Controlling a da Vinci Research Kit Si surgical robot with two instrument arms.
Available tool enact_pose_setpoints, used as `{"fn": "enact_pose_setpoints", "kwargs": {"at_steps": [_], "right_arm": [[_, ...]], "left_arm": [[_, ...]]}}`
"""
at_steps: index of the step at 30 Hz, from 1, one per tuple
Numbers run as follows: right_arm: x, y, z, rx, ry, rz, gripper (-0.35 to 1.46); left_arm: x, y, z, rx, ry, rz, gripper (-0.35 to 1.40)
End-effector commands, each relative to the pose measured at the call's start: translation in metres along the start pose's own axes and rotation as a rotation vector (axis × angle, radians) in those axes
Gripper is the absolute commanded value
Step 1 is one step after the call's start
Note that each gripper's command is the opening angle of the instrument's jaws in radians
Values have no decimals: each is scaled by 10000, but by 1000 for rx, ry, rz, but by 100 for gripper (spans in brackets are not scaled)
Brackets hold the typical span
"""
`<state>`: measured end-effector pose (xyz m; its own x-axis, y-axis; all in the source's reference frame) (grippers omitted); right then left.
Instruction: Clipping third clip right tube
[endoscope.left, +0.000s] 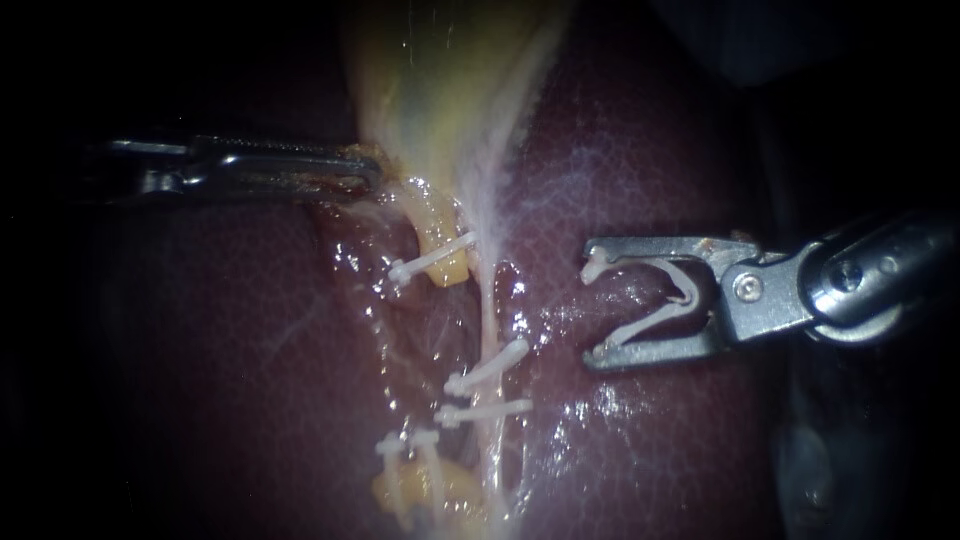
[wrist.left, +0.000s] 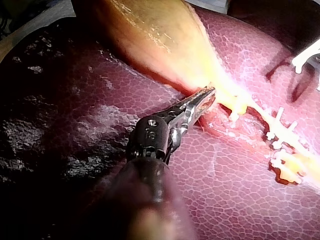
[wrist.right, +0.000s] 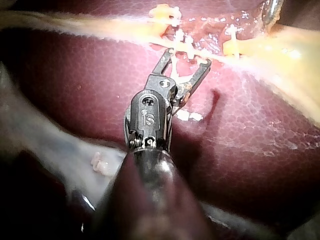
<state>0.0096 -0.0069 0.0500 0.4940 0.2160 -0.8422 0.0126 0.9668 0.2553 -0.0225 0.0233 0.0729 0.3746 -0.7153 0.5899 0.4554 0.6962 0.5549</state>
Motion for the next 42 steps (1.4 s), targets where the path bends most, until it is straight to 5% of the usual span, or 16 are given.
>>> {"fn": "enact_pose_setpoints", "kwargs": {"at_steps": [1,8,20,28,42], "right_arm": [[0,0,0,0,0,0,50],[0,0,0,0,0,0,50],[0,0,1,3,1,0,50],[2,1,5,18,11,8,50],[-10,-2,60,90,34,310,50]], "left_arm": [[0,0,0,1,0,0,-35],[-6,1,-8,6,-1,-3,-35],[-50,18,-75,-5,-75,-5,-35],[-46,14,-70,-13,-76,-4,-35],[-41,7,-57,-12,-78,-2,-35]]}}
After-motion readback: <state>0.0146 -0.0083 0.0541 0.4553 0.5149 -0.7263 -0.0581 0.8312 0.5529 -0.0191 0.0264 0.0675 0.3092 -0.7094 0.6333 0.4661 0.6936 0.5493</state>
